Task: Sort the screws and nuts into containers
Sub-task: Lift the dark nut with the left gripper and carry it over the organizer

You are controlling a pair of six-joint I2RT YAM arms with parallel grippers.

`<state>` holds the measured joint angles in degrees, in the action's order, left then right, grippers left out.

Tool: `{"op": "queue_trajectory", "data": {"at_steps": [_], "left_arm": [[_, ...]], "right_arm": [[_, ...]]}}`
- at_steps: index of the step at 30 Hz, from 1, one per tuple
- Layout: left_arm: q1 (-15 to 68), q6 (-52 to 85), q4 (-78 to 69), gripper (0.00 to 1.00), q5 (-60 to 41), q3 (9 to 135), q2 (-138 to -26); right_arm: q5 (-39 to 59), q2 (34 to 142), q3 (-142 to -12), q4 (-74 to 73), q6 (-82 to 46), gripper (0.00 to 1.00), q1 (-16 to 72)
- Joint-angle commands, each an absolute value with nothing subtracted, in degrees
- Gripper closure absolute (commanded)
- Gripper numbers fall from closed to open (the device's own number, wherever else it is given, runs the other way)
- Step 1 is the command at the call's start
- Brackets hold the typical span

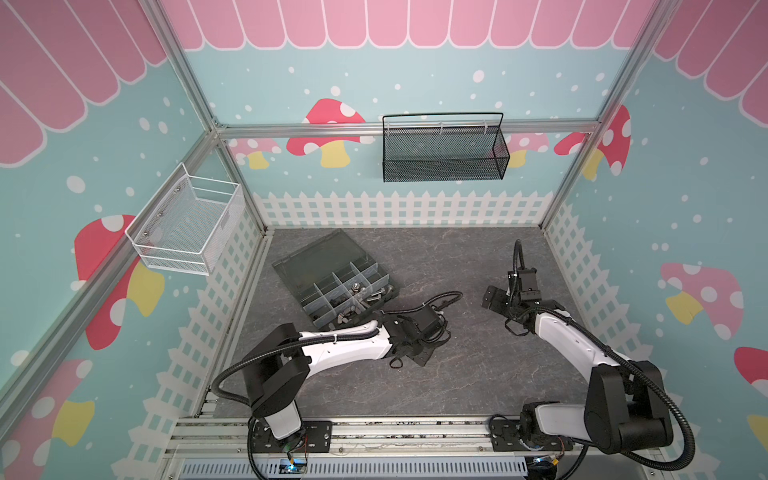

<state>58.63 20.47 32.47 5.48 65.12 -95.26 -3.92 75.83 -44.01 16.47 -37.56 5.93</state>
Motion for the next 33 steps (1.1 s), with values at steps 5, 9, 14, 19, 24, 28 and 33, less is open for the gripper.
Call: {"op": "queue_trajectory", "data": {"at_steps": [5, 9, 14, 19, 24, 28, 33], "left_arm": [[53.15, 23.62, 31.42, 0.86, 7.56, 61.16, -83.46], [48.92, 24.15, 31.73, 0.85, 8.34, 58.8, -77.21], [41.36, 25.03, 32.81, 0.85, 8.66, 55.47, -69.35], [33.37, 25.96, 34.33, 0.86, 9.23, 52.95, -63.5], [25.42, 27.39, 35.71, 0.86, 8.98, 51.27, -60.13], [19.08, 28.6, 36.71, 0.86, 7.94, 49.77, -58.22], [14.81, 29.52, 37.0, 0.86, 6.63, 47.7, -57.82]], "right_arm": [[-3.3, 76.02, -42.95, 15.74, -36.91, 0.02, 5.65], [-2.38, 75.64, -42.79, 15.32, -36.89, 0.02, 5.65], [-1.71, 75.58, -42.5, 14.85, -37.09, 0.02, 5.63], [-0.9, 75.74, -42.34, 14.26, -37.1, 0.02, 5.7], [-0.53, 75.55, -42.52, 14.55, -36.79, 0.02, 5.73], [-0.83, 74.4, -41.94, 14.46, -36.95, 0.02, 5.75], [-0.53, 74.15, -41.63, 14.16, -37.1, 0.02, 5.76]]}}
